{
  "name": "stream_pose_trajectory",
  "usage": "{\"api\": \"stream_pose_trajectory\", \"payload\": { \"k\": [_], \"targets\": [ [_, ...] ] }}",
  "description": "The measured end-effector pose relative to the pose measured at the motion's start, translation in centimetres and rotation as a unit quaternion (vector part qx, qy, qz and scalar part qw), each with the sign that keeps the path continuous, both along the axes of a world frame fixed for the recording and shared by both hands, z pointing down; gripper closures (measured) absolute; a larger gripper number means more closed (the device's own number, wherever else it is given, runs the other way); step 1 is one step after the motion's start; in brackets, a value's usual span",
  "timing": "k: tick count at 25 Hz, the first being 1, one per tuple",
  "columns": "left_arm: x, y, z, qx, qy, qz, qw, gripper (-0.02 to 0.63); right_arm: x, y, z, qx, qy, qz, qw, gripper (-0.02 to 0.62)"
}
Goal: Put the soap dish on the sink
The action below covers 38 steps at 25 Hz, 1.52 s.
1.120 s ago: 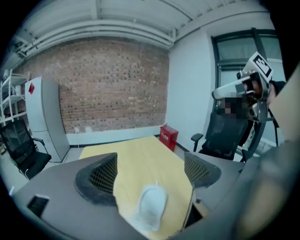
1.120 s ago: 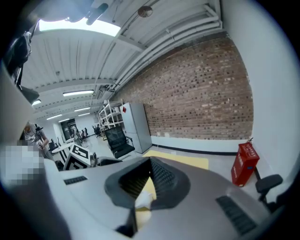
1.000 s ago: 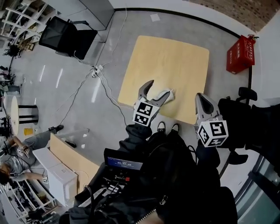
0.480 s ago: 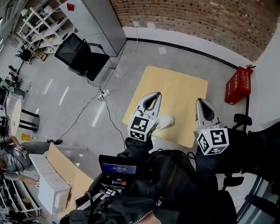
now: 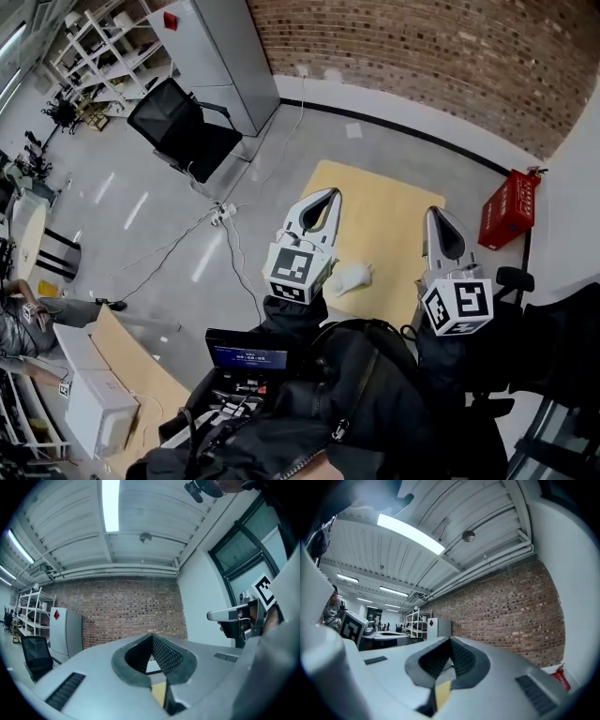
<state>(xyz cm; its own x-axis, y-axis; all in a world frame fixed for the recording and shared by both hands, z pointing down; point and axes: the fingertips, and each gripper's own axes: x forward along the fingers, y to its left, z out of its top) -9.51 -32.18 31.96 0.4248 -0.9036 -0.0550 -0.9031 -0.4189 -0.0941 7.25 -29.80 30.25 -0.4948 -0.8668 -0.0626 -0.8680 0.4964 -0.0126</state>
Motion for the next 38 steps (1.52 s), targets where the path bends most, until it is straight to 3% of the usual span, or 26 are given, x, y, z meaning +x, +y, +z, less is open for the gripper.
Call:
{"api": "stream_pose_trajectory", "payload": {
  "k": [6,38],
  "targets": [
    [0.5,-0.2,-0.5,0.007,-0.02,0.002,0.9998,0.603,-0.1,-0.6,-0.1,0.004,0.0,-0.002,1.0,0.591],
    [1.4,-0.4,1.2,-0.015,-0.02,0.001,0.9997,0.603,0.4,-0.1,0.5,0.003,0.007,-0.003,1.0,0.591]
  ]
}}
